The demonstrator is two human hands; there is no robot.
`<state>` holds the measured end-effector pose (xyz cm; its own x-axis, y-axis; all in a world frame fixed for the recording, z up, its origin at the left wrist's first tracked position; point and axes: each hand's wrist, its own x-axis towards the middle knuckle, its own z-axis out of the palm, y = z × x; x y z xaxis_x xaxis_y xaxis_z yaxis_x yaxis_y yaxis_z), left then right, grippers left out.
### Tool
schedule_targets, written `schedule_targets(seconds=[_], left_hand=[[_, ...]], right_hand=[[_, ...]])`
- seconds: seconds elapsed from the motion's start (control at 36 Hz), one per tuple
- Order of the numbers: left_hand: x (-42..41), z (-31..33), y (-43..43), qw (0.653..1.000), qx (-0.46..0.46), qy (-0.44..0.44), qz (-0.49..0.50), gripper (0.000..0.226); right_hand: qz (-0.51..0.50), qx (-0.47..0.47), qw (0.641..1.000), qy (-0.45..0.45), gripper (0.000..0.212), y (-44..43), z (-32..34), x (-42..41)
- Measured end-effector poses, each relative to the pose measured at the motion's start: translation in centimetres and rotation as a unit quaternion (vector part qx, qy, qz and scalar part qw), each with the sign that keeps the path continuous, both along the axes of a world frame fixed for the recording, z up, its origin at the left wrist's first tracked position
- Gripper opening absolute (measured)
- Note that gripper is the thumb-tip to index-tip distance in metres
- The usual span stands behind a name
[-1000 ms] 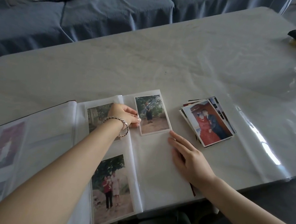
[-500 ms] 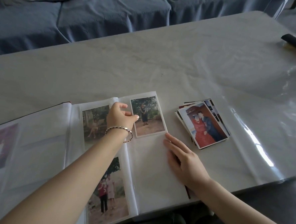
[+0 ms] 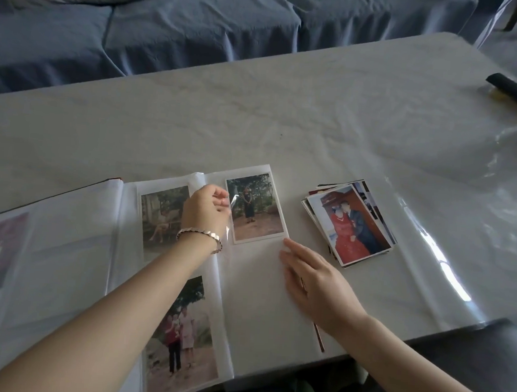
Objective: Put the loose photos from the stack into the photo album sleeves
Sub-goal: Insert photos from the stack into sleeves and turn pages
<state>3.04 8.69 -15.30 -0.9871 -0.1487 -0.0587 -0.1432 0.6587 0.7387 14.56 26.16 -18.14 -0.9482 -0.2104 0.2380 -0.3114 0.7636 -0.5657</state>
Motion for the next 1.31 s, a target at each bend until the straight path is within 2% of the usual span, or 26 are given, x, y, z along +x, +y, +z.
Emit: schedule_targets(seconds=[0.08,0.17,0.22,0.31,0.36,0.44,0.53,0.72,0.94,1.03,1.11,1.19,1.25,1.31], left_hand=[[1.0,0.4,-0.6,0.984,-0.138,0.024,-0.115,0.027],[2.6,0.3,-1.1,0.961,-0.219,0.037,-0.163,0.039],[3.7,0.0,-1.7,0.949,-0.255,0.037,-0.184,0.05],[5.2,-0.7,-2.5,0.933,-0.294,-0.018,-0.207,0.065],[6.0,-1.3,-3.2,0.925,-0.31,-0.064,-0.208,0.068],[7.0,-1.7,-4.2,0.924,-0.312,-0.081,-0.207,0.064],[7.5,-1.6,-5.3,0.928,-0.307,-0.06,-0.203,0.061],[8.4,-1.2,-6.2,0.932,-0.253,-0.044,-0.254,0.048],[8.9,-0.9,-5.9,0.929,-0.274,-0.107,-0.223,0.076],[8.9,-0.6,-5.8,0.933,-0.276,-0.104,-0.208,0.062],[8.8,-0.6,-6.3,0.937,-0.266,-0.07,-0.216,0.053],[9.2,-0.3,-7.0,0.942,-0.218,0.031,-0.254,0.046],[9.3,-0.1,-7.4,0.929,-0.189,0.116,-0.296,0.037],[9.6,-0.1,-7.6,0.919,-0.148,0.158,-0.33,0.037]], right_hand=[[-0.012,0.028,0.999,0.031,0.02,1.3,1.3,-0.7],[-0.098,0.038,0.993,0.054,0.023,3.0,2.2,-1.5],[-0.16,0.058,0.985,0.002,0.035,3.9,2.5,-2.2],[-0.194,0.118,0.965,-0.13,0.063,4.7,2.5,-2.7],[-0.188,0.183,0.95,-0.172,0.069,4.9,2.3,-2.7],[-0.169,0.277,0.931,-0.168,0.066,4.7,2.2,-2.7],[-0.153,0.291,0.931,-0.16,0.061,4.5,2.6,-2.5],[-0.127,0.26,0.94,-0.181,0.05,4.6,3.9,-2.3],[-0.142,0.213,0.95,-0.179,0.029,4.6,4.7,-2.0],[-0.156,0.205,0.955,-0.147,0.028,4.4,5.3,-1.9],[-0.148,0.149,0.972,-0.104,0.055,3.2,6.1,-1.6],[-0.112,0.069,0.991,0.004,0.054,0.8,7.1,-1.2],[-0.073,0.023,0.994,0.076,0.055,-1.2,7.0,-0.8],[-0.05,-0.02,0.996,0.066,0.06,-3.0,6.5,-0.4]])
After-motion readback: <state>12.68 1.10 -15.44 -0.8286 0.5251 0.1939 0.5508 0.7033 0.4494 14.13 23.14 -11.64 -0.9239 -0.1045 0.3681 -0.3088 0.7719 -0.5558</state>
